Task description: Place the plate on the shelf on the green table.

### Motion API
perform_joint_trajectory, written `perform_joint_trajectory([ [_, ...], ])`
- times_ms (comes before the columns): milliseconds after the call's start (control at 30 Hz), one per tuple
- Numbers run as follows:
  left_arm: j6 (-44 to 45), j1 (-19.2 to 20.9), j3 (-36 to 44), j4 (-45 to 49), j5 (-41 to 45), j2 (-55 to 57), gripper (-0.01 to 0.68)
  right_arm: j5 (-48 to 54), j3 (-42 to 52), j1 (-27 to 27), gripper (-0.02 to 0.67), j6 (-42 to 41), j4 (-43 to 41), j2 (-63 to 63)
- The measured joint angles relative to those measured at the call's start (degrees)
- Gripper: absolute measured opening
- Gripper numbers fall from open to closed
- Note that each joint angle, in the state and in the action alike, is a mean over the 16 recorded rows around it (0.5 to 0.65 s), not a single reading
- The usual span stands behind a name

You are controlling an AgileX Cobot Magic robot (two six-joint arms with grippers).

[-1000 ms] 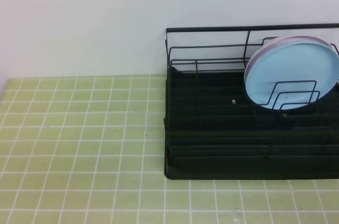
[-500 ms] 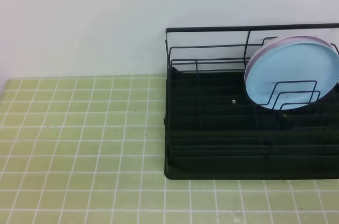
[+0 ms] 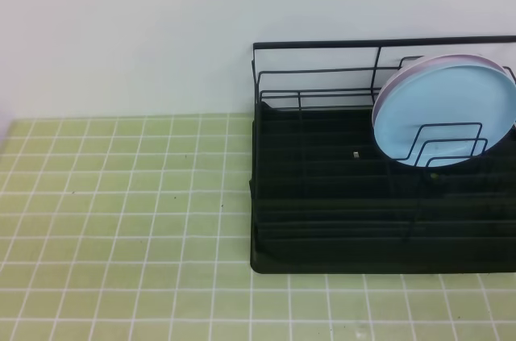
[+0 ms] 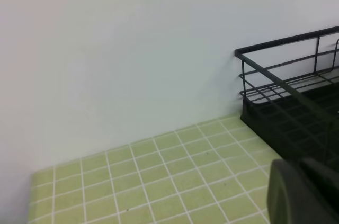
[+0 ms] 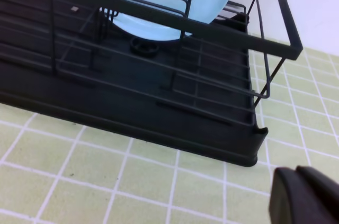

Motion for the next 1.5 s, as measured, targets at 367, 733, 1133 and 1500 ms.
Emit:
perform_joint_trajectory([
  [367, -8.03, 13.81, 0.58, -3.66, -18.02, 0.0, -0.002, 0.0, 0.0, 0.0, 0.001, 0.0, 0.0, 0.0],
  [733, -17.07, 31.72, 4.3, -6.51, -42.55, 0.01, -0.002, 0.0, 0.0, 0.0, 0.001, 0.0, 0.0, 0.0],
  [1133, -1.19, 35.11, 9.65, -25.84, -42.96, 0.09, -0.002, 0.0, 0.0, 0.0, 0.001, 0.0, 0.0, 0.0],
  [1500, 25.92, 35.97, 10.3, -45.17, -22.38, 0.09, -0.002, 0.0, 0.0, 0.0, 0.001, 0.0, 0.0, 0.0],
])
